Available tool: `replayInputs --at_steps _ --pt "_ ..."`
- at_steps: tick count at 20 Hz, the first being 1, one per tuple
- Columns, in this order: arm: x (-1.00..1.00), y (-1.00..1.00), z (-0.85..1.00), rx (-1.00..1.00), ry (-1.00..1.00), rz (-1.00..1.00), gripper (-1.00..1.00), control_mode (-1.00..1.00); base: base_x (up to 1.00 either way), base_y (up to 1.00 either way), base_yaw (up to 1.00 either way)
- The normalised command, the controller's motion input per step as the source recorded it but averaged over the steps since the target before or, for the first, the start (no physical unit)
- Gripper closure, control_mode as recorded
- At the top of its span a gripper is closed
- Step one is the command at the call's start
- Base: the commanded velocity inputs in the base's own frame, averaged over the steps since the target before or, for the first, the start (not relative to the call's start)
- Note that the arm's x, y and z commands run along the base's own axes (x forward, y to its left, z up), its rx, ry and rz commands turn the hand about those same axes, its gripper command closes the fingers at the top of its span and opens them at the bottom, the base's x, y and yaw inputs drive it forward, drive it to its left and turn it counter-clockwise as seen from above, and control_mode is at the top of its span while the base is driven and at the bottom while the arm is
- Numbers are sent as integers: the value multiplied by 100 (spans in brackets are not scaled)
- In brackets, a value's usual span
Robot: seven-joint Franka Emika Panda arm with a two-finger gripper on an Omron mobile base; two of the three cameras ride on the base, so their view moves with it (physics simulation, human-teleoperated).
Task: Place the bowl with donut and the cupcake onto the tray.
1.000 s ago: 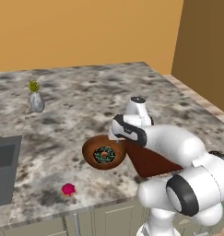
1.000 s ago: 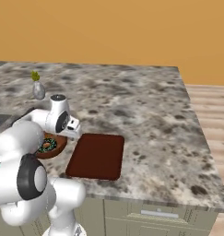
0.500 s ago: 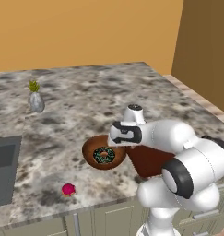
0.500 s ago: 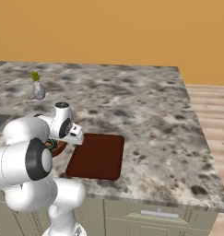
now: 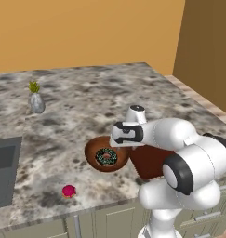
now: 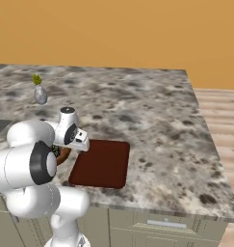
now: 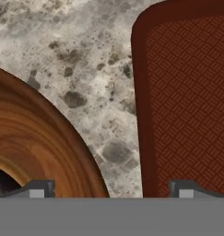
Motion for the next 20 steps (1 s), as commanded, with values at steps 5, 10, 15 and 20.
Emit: replayInputs --at_steps 5,10,15,20 --pt "0 0 0 0 0 0 100 -100 0 0 0" --pt "-1 0 0 0 0 0 100 -100 0 0 0" --pt "-1 0 25 2 -4 0 100 -100 0 0 0" --pt "0 0 31 3 0 1 100 -100 0 0 0"
